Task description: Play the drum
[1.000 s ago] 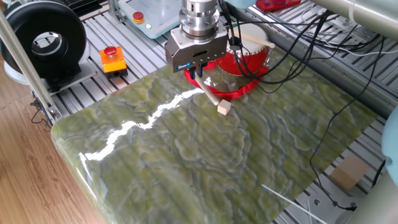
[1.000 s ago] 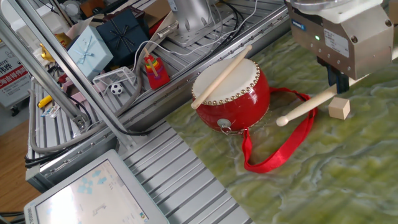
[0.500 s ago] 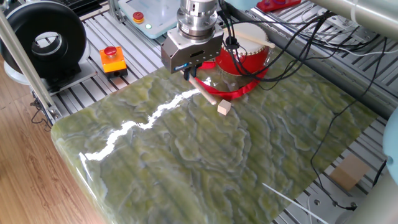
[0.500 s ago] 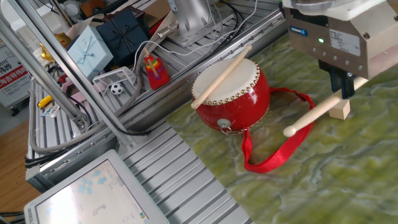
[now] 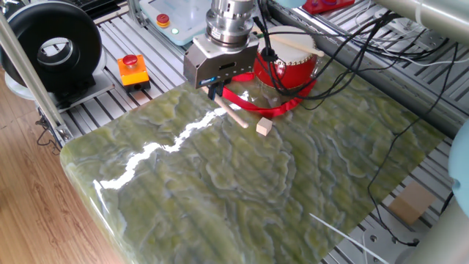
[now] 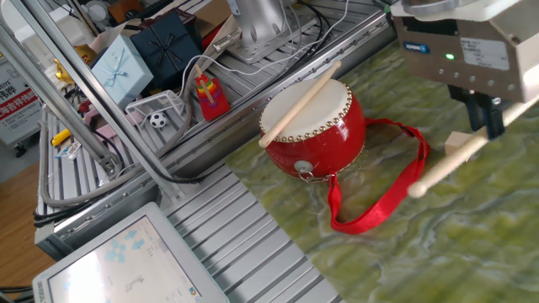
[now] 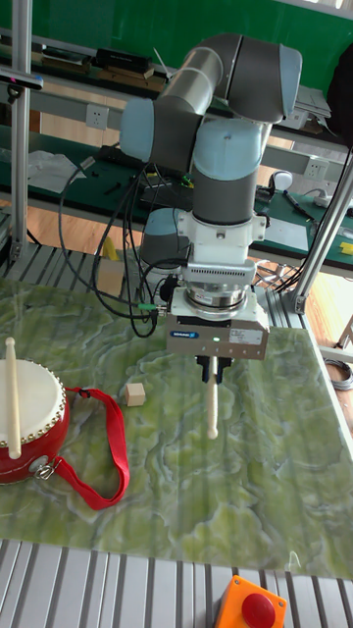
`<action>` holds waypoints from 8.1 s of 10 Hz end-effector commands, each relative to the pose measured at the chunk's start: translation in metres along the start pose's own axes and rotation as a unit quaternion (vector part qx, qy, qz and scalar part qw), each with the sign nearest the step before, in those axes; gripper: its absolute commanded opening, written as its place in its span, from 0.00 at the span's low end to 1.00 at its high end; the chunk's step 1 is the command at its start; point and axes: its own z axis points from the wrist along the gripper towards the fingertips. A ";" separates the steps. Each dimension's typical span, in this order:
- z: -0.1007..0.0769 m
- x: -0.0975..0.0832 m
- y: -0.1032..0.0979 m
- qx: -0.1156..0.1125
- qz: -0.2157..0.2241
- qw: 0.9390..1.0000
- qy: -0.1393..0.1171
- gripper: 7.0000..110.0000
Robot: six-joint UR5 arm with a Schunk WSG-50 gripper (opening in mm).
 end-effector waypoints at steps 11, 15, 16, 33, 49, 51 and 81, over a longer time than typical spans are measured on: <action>-0.065 -0.024 -0.169 0.009 -0.274 0.961 0.038 0.00; -0.064 -0.003 -0.251 0.093 -0.307 0.945 0.056 0.00; -0.063 0.000 -0.254 0.094 -0.305 0.946 0.057 0.00; -0.065 -0.036 -0.231 0.067 -0.216 0.974 0.011 0.00; -0.056 -0.066 -0.266 0.071 -0.175 0.982 0.002 0.00; -0.057 -0.079 -0.251 0.052 -0.122 0.990 -0.041 0.00; -0.040 -0.080 -0.263 0.077 -0.182 0.980 -0.023 0.00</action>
